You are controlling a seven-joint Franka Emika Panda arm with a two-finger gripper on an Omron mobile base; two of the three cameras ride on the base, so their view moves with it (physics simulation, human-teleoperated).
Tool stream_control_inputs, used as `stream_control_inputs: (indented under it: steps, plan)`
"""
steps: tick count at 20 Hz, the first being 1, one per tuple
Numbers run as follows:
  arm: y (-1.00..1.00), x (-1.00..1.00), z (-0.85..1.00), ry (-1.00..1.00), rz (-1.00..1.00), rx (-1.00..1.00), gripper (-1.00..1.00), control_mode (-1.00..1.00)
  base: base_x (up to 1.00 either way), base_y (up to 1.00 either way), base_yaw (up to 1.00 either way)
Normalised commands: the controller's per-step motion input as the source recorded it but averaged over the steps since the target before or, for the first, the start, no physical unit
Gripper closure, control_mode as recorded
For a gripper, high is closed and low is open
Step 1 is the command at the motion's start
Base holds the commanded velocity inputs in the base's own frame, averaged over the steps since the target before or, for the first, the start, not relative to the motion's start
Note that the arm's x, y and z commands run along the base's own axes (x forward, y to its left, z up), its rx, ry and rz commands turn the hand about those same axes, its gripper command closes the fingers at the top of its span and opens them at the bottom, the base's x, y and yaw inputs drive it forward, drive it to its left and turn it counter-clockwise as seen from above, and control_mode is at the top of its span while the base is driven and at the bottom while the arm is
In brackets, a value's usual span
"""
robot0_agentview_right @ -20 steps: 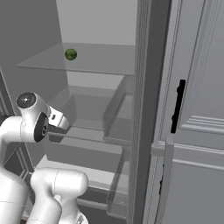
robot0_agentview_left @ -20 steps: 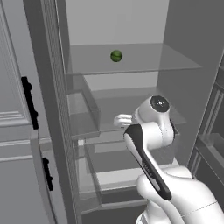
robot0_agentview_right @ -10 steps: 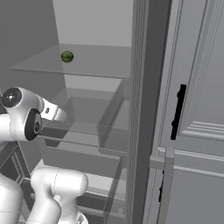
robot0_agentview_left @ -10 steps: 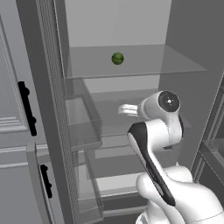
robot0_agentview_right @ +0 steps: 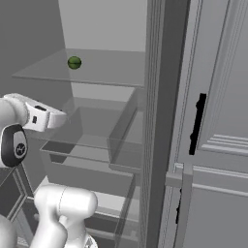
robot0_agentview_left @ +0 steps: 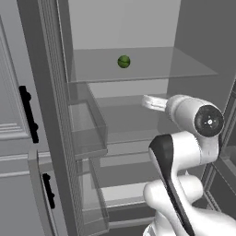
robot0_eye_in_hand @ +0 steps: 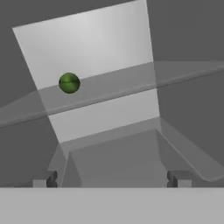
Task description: Place one avocado and one chicken drumstick in each tupperware on the nearby counter, to pack two identical lunches.
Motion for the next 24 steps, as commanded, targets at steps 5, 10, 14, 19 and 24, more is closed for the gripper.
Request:
stream_control_inputs:
  steps: [5, 10, 14, 19, 24]
  plan:
    - [-0.13, -0.57, 1.00, 0.05, 0.00, 0.02, -1.00, -1.00, 0.00, 0.00, 0.00]
    - [-0.05, 0.03, 0.94, 0.51, 0.05, 0.00, -1.00, -1.00, 0.00, 0.00, 0.00]
    - [0.11, 0.61, -0.16, 0.38, 0.14, -0.02, -1.00, -1.00, 0.00, 0.00, 0.00]
    - [-0.05, 0.95, -0.39, 0.00, 0.15, 0.00, -1.00, -1.00, 0.00, 0.00, 0.00]
    - [0.39, 1.00, -0.28, 0.00, 0.06, -0.05, -1.00, -1.00, 0.00, 0.00, 0.00]
